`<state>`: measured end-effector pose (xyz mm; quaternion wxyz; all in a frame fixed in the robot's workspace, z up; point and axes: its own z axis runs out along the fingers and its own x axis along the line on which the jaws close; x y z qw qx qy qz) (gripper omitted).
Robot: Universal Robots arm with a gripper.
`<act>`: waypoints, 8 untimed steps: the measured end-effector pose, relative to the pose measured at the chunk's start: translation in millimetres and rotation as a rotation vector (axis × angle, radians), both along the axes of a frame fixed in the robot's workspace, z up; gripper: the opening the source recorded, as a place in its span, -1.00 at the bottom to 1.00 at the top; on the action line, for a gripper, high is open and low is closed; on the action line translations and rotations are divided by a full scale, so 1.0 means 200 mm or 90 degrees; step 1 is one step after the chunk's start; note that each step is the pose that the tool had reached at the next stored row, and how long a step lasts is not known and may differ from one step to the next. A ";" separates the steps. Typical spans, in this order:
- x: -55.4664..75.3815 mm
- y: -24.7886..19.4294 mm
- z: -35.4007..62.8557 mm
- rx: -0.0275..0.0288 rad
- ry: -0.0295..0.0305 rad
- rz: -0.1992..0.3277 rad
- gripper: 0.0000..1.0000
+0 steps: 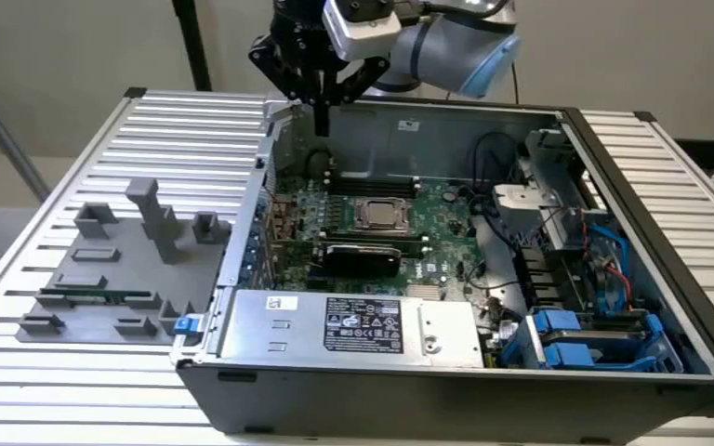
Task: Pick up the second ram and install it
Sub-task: 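Reach for the second ram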
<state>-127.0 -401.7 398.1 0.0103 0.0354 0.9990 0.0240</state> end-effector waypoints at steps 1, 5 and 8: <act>-0.02 -0.012 -0.001 0.0001 -0.0001 0.000 -1.00; -0.11 -0.062 -0.001 0.0001 -0.0003 0.000 -1.00; -0.18 -0.099 -0.002 0.0001 -0.0004 0.000 -1.00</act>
